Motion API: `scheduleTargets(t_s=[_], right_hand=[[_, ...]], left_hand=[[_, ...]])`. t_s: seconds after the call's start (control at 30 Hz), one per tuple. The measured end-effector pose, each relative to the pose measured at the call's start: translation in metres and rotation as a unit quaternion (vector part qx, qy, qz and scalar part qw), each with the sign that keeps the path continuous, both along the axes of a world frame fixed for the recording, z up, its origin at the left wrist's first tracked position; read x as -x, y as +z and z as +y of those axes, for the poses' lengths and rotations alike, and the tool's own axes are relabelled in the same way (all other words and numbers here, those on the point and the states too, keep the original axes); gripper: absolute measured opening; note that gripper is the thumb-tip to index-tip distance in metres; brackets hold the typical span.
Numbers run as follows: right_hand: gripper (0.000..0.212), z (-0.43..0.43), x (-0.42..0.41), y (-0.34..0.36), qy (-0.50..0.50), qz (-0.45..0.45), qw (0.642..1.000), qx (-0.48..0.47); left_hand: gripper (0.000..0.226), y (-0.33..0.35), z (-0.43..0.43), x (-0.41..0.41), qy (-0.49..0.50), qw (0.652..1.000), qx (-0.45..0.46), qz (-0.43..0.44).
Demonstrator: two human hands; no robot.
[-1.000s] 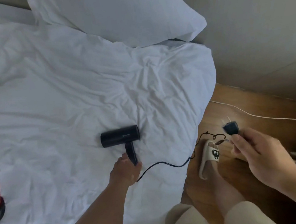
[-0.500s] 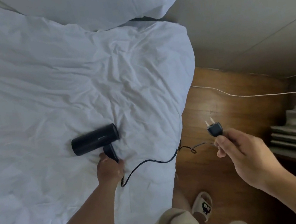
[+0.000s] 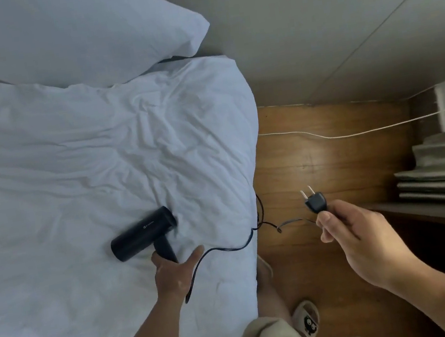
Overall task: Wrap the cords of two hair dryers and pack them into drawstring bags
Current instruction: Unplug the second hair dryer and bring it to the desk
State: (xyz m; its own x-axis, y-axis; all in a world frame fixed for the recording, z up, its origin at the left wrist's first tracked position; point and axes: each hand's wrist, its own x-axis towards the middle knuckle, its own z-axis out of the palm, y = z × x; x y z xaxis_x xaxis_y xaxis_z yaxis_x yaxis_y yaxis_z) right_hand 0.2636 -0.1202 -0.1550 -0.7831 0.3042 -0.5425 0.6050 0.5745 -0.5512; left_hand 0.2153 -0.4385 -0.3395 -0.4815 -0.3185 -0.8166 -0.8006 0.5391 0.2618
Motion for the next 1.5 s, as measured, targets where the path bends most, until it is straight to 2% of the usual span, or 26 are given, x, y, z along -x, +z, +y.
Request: scheduleTargets(t_s=[0.1, 0.2, 0.5, 0.63, 0.83, 1.1, 1.23, 1.5], right_hand=[[0.024, 0.005, -0.012, 0.004, -0.005, 0.006, 1.0, 0.005], [0.023, 0.008, -0.026, 0.005, -0.01, 0.015, 1.0, 0.009], [0.024, 0.014, -0.076, 0.022, -0.024, 0.049, 0.998, 0.024], [0.025, 0.018, -0.11, 0.05, -0.039, 0.097, 0.994, 0.025], [0.021, 0.025, -0.174, 0.098, -0.072, 0.17, 0.983, 0.009], [0.027, 0.048, -0.253, 0.179, -0.087, 0.287, 0.954, -0.013], [0.023, 0.059, -0.287, 0.228, -0.111, 0.344, 0.931, -0.047], [0.028, 0.09, -0.341, 0.346, -0.188, 0.457, 0.859, -0.132]], left_hand=[[0.14, 0.002, 0.0, -0.007, -0.022, 1.0, -0.019, -0.009], [0.148, 0.003, 0.001, -0.015, -0.037, 0.999, -0.036, -0.016], [0.126, 0.034, 0.028, -0.056, -0.204, 0.979, -0.027, 0.002], [0.105, 0.07, 0.049, -0.08, -0.254, 0.964, -0.05, 0.051], [0.102, 0.144, 0.087, -0.112, -0.336, 0.928, -0.074, 0.142], [0.102, 0.255, 0.149, -0.15, -0.422, 0.87, -0.082, 0.243], [0.1, 0.315, 0.18, -0.164, -0.475, 0.821, -0.082, 0.306], [0.094, 0.445, 0.255, -0.198, -0.558, 0.712, -0.089, 0.418]])
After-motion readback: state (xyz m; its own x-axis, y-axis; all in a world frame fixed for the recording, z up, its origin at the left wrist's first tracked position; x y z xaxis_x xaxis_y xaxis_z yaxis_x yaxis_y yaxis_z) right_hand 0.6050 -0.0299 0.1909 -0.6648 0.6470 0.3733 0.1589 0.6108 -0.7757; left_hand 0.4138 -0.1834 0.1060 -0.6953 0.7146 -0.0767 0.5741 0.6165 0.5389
